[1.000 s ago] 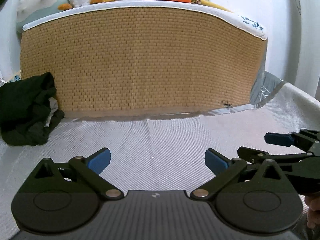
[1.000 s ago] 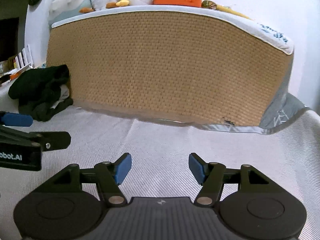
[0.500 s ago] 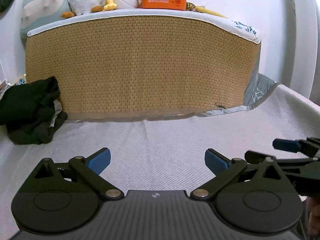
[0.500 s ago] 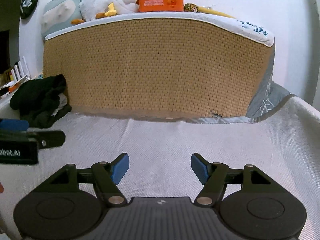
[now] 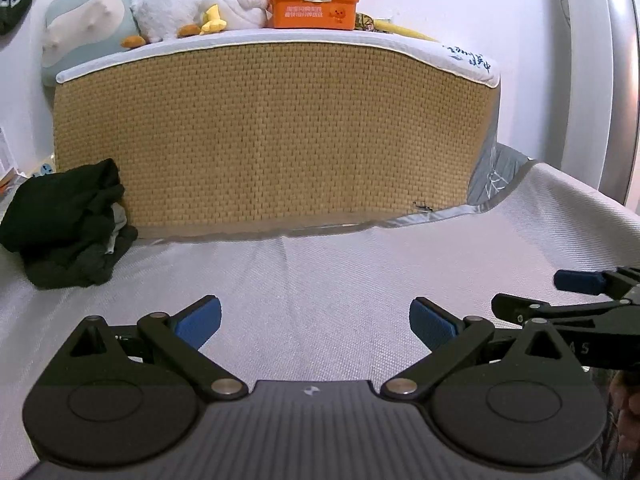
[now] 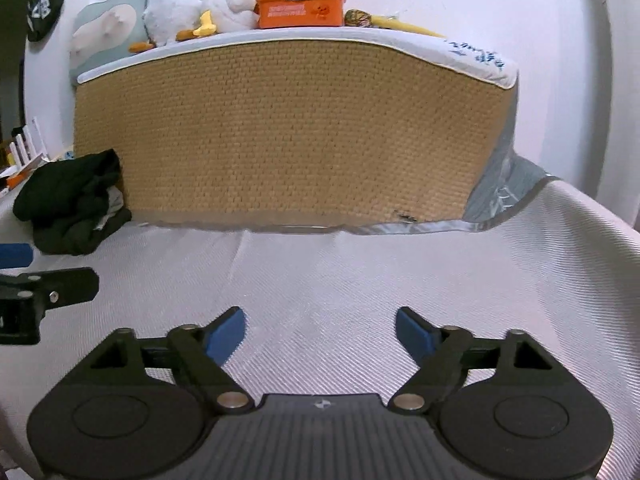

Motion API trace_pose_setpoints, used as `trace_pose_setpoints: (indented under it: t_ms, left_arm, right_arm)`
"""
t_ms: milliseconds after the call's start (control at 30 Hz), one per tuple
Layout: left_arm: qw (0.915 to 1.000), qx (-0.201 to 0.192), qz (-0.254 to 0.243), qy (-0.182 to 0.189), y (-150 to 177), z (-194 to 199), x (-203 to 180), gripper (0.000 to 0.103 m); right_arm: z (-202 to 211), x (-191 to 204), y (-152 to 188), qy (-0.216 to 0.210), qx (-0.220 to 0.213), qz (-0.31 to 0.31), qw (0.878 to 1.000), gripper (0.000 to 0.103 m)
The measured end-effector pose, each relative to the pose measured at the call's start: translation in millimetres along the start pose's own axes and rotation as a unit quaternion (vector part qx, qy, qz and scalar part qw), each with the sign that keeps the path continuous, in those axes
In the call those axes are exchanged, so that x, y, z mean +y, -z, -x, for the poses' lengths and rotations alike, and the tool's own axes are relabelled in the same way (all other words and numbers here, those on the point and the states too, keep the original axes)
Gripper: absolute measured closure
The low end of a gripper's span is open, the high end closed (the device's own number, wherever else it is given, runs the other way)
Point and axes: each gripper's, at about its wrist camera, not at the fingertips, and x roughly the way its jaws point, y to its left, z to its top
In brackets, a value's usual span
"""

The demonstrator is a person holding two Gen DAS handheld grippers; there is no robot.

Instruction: Fold clothes

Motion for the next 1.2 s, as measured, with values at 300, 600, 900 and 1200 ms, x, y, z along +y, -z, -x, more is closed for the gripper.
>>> trace_pose_setpoints:
  t_ms: [300, 600, 900, 1200]
  left_arm:
    - [1.0000, 0.001, 0.000, -0.004, 7, 16, 4, 0.000]
    - [0.9999, 0.004, -0.002, -0.010, 18, 31, 4, 0.000]
    - [0.9999, 0.008, 0.013, -0.004, 23, 42, 4, 0.000]
    - [0.9999, 0.010, 0.012, -0.001, 30, 48, 3, 0.000]
  right_arm:
    - [23, 8, 8, 0.006, -0.011, 0.012, 1.000, 0.004]
    - [29, 14, 14, 0.006, -0.004, 0.014, 1.000, 0.001]
    - [41, 20, 17, 0.013, -0.007, 0.015, 1.000, 0.001]
    - [53, 21, 22, 0.008, -0.008, 0.022, 1.000, 0.001]
